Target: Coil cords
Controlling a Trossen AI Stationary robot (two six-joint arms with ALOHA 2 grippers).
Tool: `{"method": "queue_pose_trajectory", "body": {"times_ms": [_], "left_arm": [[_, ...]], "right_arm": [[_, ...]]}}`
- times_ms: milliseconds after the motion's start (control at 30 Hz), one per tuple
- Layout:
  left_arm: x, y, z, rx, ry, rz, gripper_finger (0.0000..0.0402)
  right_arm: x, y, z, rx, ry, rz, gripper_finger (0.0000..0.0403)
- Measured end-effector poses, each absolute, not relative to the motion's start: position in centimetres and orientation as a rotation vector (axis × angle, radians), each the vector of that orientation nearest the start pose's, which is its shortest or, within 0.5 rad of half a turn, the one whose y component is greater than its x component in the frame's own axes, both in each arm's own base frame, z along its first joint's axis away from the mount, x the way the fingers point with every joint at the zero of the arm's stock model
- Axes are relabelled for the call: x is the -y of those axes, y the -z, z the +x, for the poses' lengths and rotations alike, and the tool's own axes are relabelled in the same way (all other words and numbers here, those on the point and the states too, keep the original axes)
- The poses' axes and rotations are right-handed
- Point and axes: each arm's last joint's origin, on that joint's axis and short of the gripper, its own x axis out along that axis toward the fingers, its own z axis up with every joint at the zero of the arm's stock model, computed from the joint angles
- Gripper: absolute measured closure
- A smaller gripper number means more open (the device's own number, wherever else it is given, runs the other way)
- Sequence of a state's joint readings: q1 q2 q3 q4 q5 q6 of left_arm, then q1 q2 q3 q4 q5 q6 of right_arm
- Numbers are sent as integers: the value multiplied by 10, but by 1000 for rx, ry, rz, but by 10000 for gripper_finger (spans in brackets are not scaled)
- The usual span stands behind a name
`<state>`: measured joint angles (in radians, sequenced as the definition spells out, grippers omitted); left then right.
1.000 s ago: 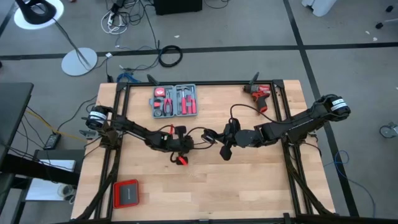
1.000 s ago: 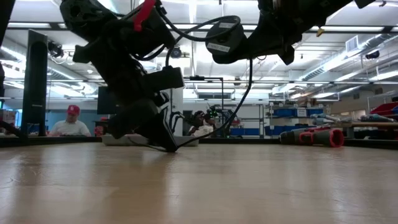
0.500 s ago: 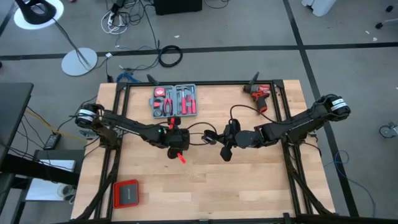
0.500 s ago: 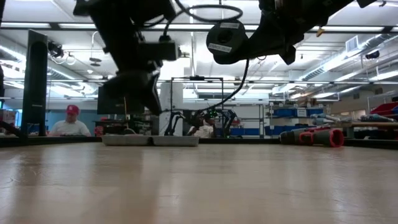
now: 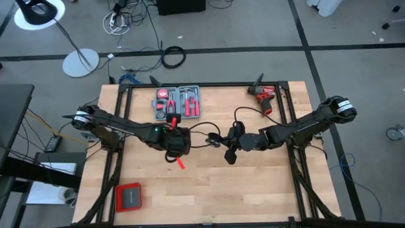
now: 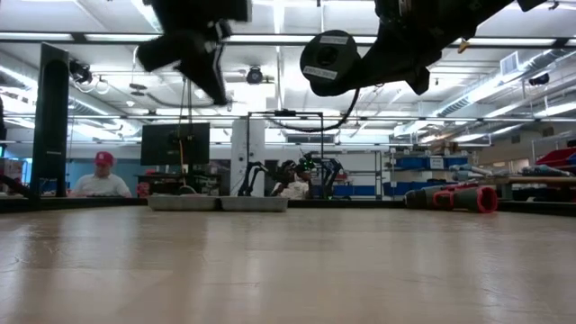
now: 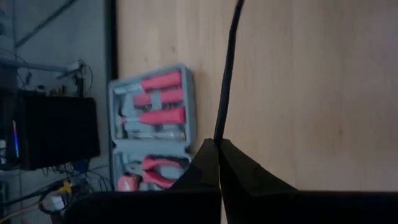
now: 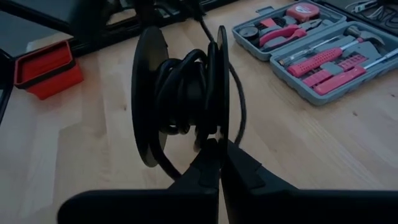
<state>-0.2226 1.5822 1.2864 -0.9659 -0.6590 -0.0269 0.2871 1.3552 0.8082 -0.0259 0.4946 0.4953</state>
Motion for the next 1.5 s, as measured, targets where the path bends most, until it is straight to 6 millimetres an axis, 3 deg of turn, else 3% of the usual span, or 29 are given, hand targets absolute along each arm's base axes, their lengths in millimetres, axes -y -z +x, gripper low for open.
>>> {"method": "queue_pose_trajectory", "body": {"times_ms": [300, 433, 833, 1033, 1500], "left_arm": [[65, -317, 307, -970, -449, 588, 401], [71, -331, 311, -891, -439, 619, 401], [69, -325, 297, -1019, -457, 589, 401], [72, -327, 295, -1005, -485, 609, 401], [74, -363, 302, -863, -532, 686, 401]], "right_arm": [[-66, -233, 273, -488, 334, 264, 403], [-66, -232, 273, -493, 351, 254, 403], [-66, -231, 271, -491, 389, 231, 403], [-66, -229, 270, -512, 399, 239, 403], [-65, -225, 267, -553, 414, 245, 403]]}}
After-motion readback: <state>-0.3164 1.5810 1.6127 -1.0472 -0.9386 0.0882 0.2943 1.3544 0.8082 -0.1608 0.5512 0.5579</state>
